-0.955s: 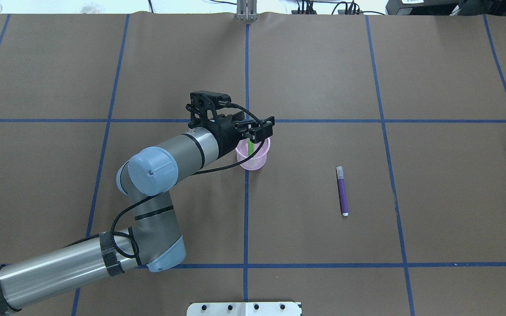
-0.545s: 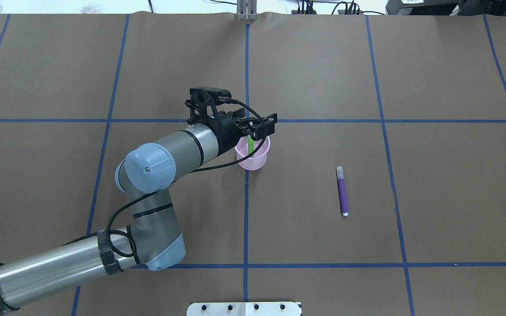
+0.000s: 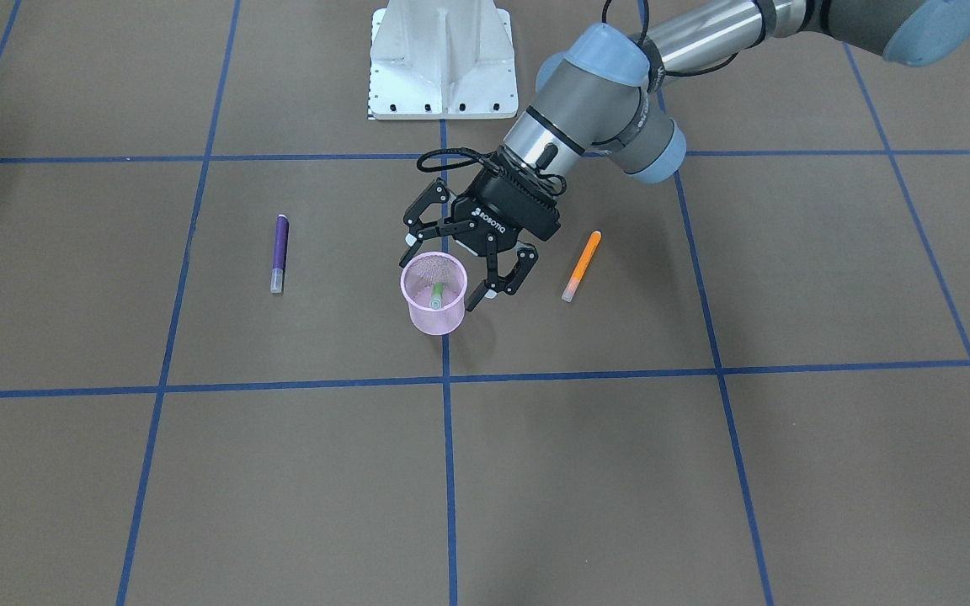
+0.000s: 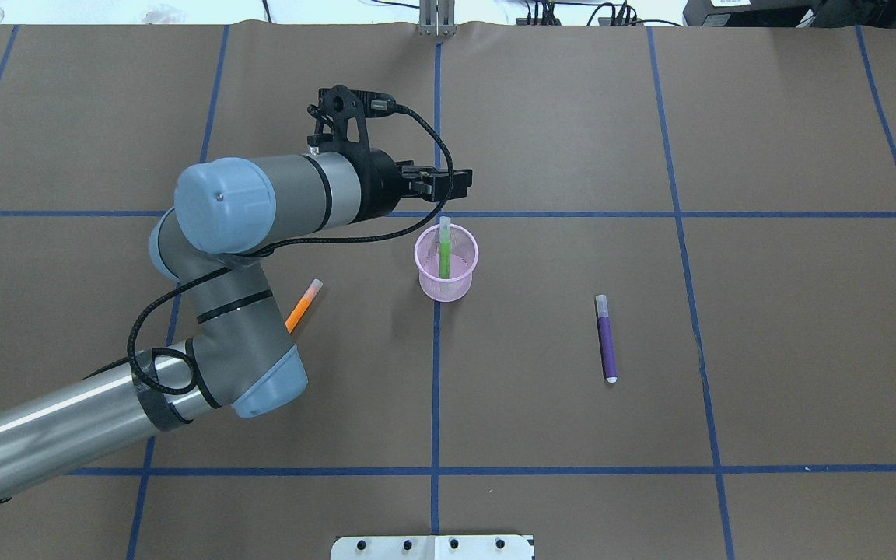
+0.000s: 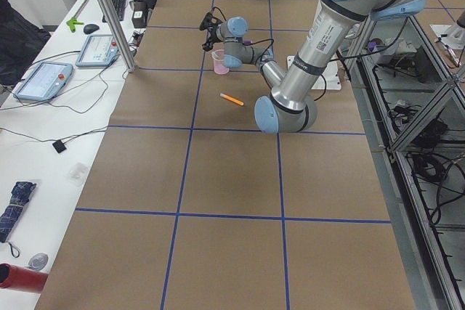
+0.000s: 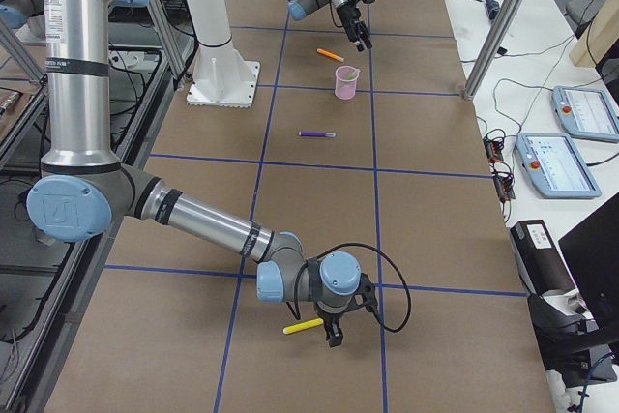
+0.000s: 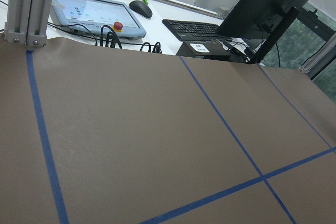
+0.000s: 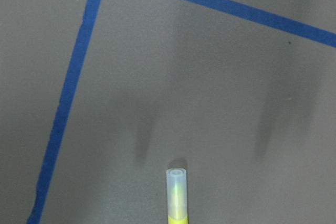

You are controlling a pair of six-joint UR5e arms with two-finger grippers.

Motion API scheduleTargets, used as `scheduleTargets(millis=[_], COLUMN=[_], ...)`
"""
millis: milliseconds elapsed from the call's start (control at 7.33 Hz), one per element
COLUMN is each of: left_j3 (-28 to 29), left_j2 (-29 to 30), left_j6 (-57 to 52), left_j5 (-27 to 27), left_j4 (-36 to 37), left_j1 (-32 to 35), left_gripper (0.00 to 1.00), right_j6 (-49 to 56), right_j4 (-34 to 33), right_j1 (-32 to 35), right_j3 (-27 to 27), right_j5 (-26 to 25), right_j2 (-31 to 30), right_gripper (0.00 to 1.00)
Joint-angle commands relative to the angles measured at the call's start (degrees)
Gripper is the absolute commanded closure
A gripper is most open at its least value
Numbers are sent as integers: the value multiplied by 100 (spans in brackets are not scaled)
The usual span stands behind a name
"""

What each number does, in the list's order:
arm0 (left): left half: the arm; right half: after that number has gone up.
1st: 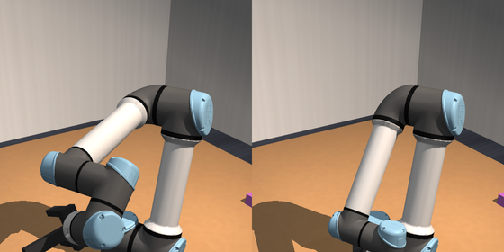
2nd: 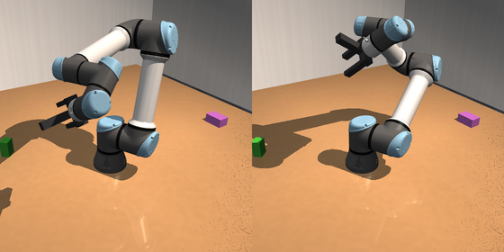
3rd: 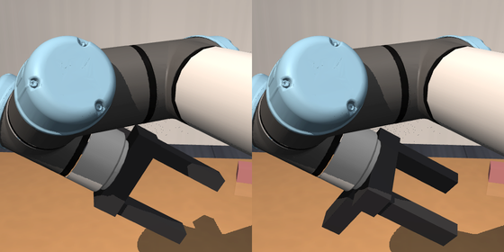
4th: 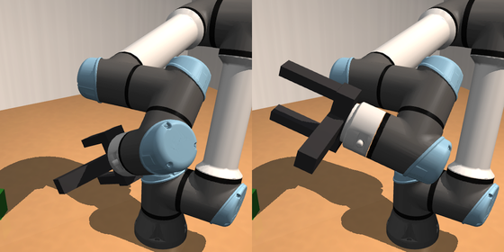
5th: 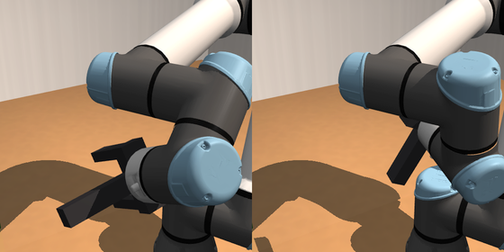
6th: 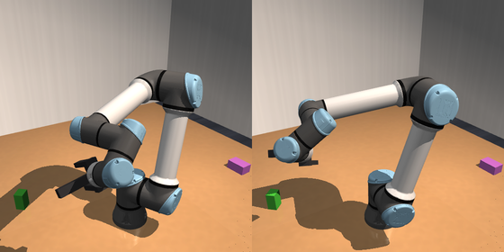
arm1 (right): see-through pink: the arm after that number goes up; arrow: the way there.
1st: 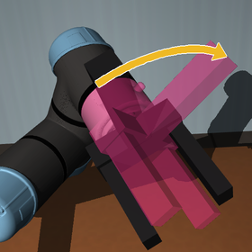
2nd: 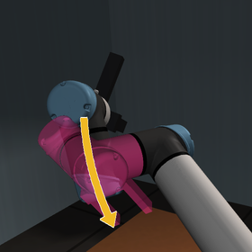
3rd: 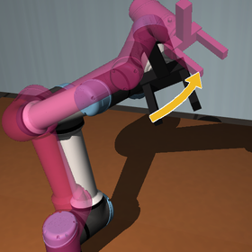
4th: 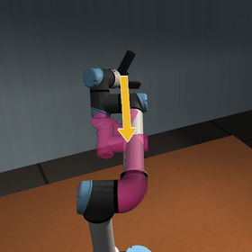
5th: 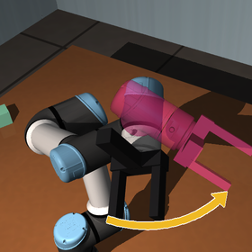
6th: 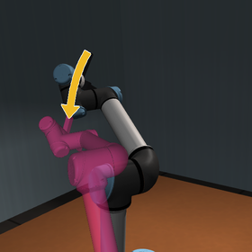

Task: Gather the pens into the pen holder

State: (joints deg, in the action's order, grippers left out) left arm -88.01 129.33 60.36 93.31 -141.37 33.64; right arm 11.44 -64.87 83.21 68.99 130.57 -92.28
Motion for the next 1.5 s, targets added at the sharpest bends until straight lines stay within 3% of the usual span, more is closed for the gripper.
scheduleTargets(millis=[0, 273, 682, 1091, 1364], left_j3=[-225, -225, -225, -225, -216], left_j2=[-5, -22, -57, -66, -66], left_j6=[2, -6, -6, -6, -6], left_j5=[363, 425, 434, 434, 434], left_j4=[461, 461, 470, 470, 470], left_j1=[161, 213, 231, 231, 231], left_gripper=[1, 1, 1, 1, 1], right_j6=[-10, -19, -28, -28, -28], right_j4=[18, 18, 18, 9, 9], right_j1=[-129, -243, -253, -270, -288], right_j3=[-18, -35, -123, -193, -237], right_j5=[-31, -84, -84, -67, -67], right_j2=[-1, -1, -1, 8, 43], right_gripper=[1, 3, 22, 24, 33])
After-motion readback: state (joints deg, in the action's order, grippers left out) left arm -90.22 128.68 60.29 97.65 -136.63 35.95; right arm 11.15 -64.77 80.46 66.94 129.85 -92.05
